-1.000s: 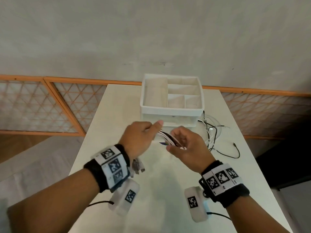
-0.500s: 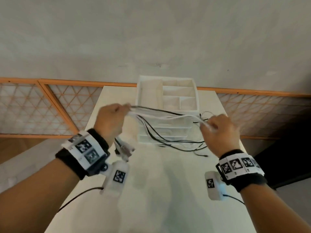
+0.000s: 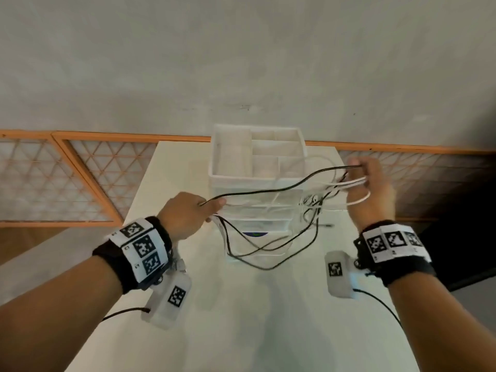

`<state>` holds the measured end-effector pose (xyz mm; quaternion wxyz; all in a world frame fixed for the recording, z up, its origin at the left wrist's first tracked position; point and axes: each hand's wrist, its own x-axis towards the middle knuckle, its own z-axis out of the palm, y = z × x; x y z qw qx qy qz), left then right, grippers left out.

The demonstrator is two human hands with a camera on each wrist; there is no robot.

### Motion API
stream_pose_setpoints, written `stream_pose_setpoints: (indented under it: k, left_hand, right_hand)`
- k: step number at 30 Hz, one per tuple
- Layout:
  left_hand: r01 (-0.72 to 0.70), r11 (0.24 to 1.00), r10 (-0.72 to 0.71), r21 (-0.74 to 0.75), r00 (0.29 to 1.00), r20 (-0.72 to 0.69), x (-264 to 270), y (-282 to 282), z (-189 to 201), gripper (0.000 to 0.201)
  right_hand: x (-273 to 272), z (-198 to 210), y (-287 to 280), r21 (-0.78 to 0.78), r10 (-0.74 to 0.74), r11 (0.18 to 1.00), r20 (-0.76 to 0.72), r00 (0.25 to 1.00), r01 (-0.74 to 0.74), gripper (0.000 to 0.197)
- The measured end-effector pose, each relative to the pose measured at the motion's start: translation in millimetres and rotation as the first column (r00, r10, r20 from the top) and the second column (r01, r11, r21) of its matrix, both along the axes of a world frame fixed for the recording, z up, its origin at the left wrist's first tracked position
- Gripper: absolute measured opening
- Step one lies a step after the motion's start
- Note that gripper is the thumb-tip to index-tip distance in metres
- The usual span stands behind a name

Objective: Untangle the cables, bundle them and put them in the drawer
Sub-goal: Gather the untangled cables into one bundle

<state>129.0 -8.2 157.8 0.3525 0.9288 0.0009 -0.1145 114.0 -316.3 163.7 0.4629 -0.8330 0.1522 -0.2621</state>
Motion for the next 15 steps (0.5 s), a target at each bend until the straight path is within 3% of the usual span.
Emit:
stream_pose_setpoints:
  k: [2, 3, 4, 6, 8, 10, 12, 15]
  left_hand:
    - [-0.151, 0.963, 0.149, -0.222, 0.988, -0.027, 2.4, 4.8, -4.9, 0.058]
    - [-0.243, 0.895, 0.244, -0.373, 0.969, -0.045, 5.5, 7.9, -3.4, 0.053]
    - [-0.313, 0.804, 0.321, -0.506, 0.944, -0.074, 8.4, 10.6, 1.9, 0.048]
    - [-0.365, 0.626, 0.394, -0.689, 0.911, -0.124, 14.6, 13.0, 17.8, 0.041]
    - [-0.347, 0.488, 0.399, -0.801, 0.905, -0.149, 18.6, 9.0, 33.4, 0.038]
    - [-0.328, 0.401, 0.377, -0.856, 0.91, -0.172, 18.6, 0.6, 41.8, 0.034]
    - [-0.31, 0.427, 0.337, -0.85, 0.926, -0.169, 17.3, -6.3, 40.7, 0.032]
    - [-0.284, 0.601, 0.301, -0.747, 0.946, -0.118, 16.2, -6.6, 26.7, 0.045]
  right_hand:
    - [-5.1, 9.5, -3.3, -0.073, -0.078, 0.993, 0.15, 0.986, 0.089, 0.018]
    - [-6.8, 2.8, -7.9, -0.12, -0.116, 0.984, 0.13, 0.985, 0.132, 0.018]
    - [-6.3, -15.8, -16.2, -0.184, -0.154, 0.97, 0.047, 0.987, 0.16, 0.016]
    - [-12.0, -63.4, -27.4, -0.358, -0.221, 0.926, -0.261, 0.94, 0.119, 0.007]
    - [-25.1, -109.3, -28.3, -0.476, -0.253, 0.878, -0.562, 0.787, -0.057, 0.01]
    - [-33.0, -137.5, -24.0, -0.427, -0.214, 0.893, -0.681, 0.7, -0.143, 0.017]
    - [-29.6, -141.2, -17.3, -0.314, -0.154, 0.944, -0.69, 0.707, -0.1, 0.021]
    - [-7.8, -107.7, -12.0, -0.168, -0.071, 0.986, -0.499, 0.864, -0.016, 0.019]
